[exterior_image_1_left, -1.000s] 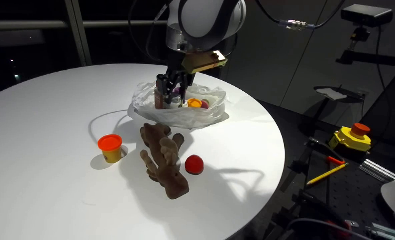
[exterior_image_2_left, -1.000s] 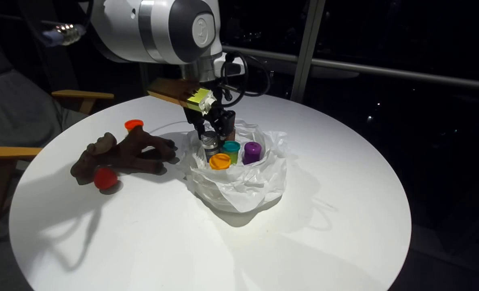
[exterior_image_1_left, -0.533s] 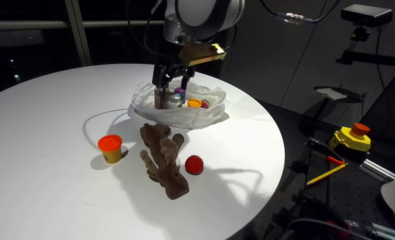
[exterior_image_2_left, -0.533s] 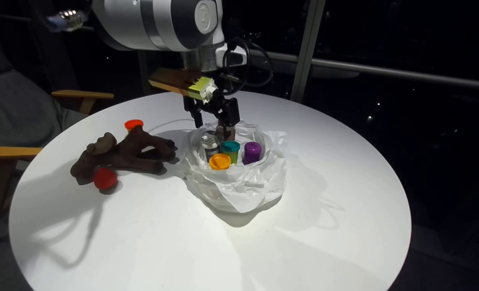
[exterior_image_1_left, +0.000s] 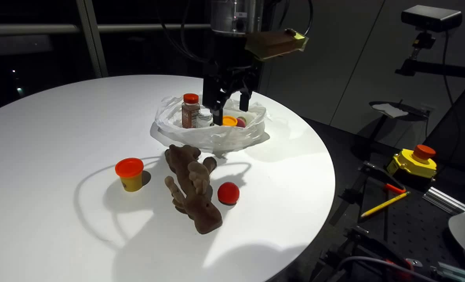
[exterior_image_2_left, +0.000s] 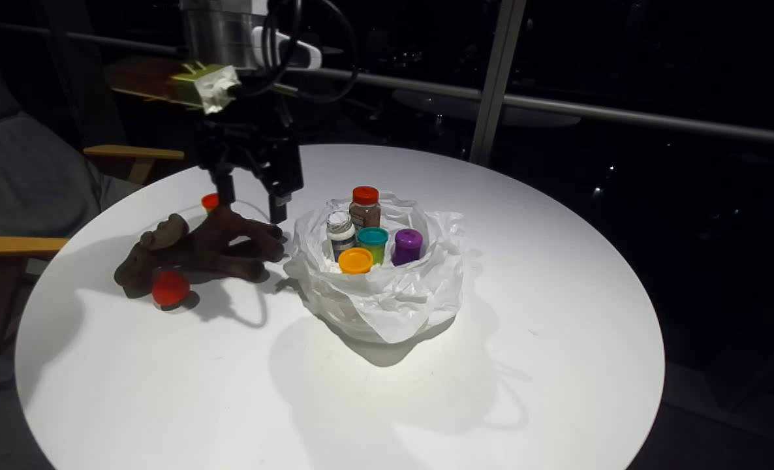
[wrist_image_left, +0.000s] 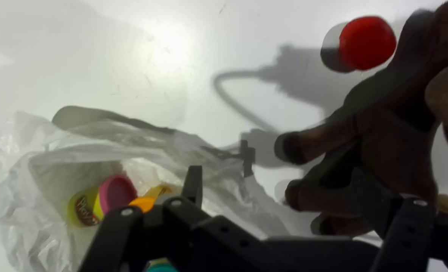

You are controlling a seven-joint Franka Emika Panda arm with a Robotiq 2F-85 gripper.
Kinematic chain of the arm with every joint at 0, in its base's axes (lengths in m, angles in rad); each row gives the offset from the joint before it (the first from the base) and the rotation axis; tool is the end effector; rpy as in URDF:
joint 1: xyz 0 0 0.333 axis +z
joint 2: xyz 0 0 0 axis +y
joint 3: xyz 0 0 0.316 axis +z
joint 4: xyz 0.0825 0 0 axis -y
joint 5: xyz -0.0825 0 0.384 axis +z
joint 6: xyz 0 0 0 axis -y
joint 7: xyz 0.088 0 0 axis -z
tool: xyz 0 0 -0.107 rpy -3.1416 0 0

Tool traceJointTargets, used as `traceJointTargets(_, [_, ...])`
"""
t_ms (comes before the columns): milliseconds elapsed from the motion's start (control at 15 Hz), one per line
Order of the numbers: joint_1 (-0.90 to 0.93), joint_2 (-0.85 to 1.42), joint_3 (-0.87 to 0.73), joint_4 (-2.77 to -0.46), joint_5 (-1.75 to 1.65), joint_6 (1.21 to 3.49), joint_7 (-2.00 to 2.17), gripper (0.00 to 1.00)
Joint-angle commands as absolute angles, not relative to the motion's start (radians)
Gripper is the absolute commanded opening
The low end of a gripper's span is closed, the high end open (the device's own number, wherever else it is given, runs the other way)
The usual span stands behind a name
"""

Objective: Put all the contents on the table into the plastic bag.

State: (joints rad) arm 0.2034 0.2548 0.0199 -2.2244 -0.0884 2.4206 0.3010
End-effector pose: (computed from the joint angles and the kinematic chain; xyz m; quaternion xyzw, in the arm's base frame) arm 0.5289 0.1197 0.2540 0.9992 -0.0050 -0.0215 0.0324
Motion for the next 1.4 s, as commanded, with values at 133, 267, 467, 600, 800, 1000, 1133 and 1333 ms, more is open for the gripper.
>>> traceJointTargets(133, [0.226,0.256,0.125,-2.369,-0.099,2.525,0.23,1.0])
traceJointTargets(267, [0.241,0.29,0.138,-2.388,-0.111,2.577,0.22,1.0])
traceJointTargets(467, [0.259,0.342,0.134,-2.403,-0.139,2.674,0.204,1.0])
traceJointTargets(600, [0.26,0.374,0.135,-2.4,-0.137,2.717,0.175,1.0])
traceJointTargets(800, [0.258,0.404,0.135,-2.396,-0.13,2.741,0.137,0.86])
traceJointTargets(1000, [0.254,0.411,0.132,-2.397,-0.129,2.76,0.109,0.59])
traceJointTargets(1133, [0.254,0.412,0.127,-2.398,-0.131,2.778,0.096,0.44])
traceJointTargets(1333, [0.258,0.412,0.119,-2.395,-0.137,2.792,0.089,0.25])
